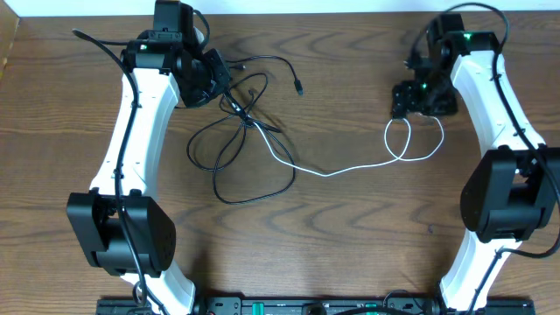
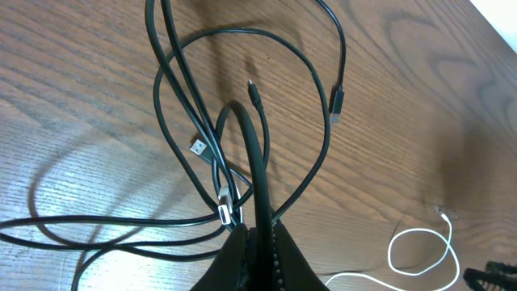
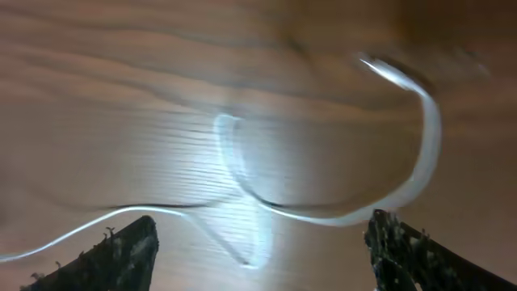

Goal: Untangle cables

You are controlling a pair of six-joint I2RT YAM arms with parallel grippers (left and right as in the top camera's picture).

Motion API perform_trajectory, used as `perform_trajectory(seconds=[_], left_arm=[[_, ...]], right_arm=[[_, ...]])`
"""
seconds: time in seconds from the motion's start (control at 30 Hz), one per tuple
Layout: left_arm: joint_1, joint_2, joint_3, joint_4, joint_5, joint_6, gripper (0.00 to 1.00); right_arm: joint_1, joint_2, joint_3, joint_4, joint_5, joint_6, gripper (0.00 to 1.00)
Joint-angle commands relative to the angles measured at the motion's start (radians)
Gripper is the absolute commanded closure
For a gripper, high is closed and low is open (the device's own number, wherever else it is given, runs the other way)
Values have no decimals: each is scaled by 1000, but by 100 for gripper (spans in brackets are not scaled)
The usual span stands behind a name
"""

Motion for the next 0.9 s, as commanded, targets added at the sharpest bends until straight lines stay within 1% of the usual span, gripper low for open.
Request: perform_trajectory(seconds=[0.0, 0.03, 0.07, 0.13, 0.2, 0.27, 0.3, 0.4, 0.47, 0.63, 0.73, 0.87], left_arm=[[2, 5, -16, -3, 9, -45, 92], [2, 5, -15, -3, 9, -52, 92], [2, 5, -15, -3, 9, -58, 92], [2, 5, -15, -3, 9, -78, 93], [3, 5, -15, -3, 8, -87, 92], [3, 5, -15, -2, 8, -87, 92], [3, 5, -15, -3, -11, -87, 92], [3, 5, -15, -3, -37, -87, 92], [3, 5, -15, -2, -37, -86, 92], [3, 5, -15, -2, -37, -86, 92], [3, 5, -15, -2, -37, -86, 92], [3, 5, -15, 0, -37, -86, 92]], right_arm=[[61, -14, 37, 0, -409, -299, 23], [79, -13, 35, 3, -468, -338, 23], [101, -13, 31, 9, -482, -361, 23], [145, -13, 21, 20, -445, -386, 23], [195, -13, 9, 31, -364, -393, 18], [245, -12, -8, 35, -295, -410, 17], [290, -13, -30, 34, -280, -462, 16], [343, -12, -63, 35, -280, -523, 17], [366, -12, -86, 37, -279, -542, 19], [391, -12, -148, 76, -283, -542, 20], [399, -12, -182, 91, -296, -542, 23], [402, -12, -216, 117, -359, -574, 25]])
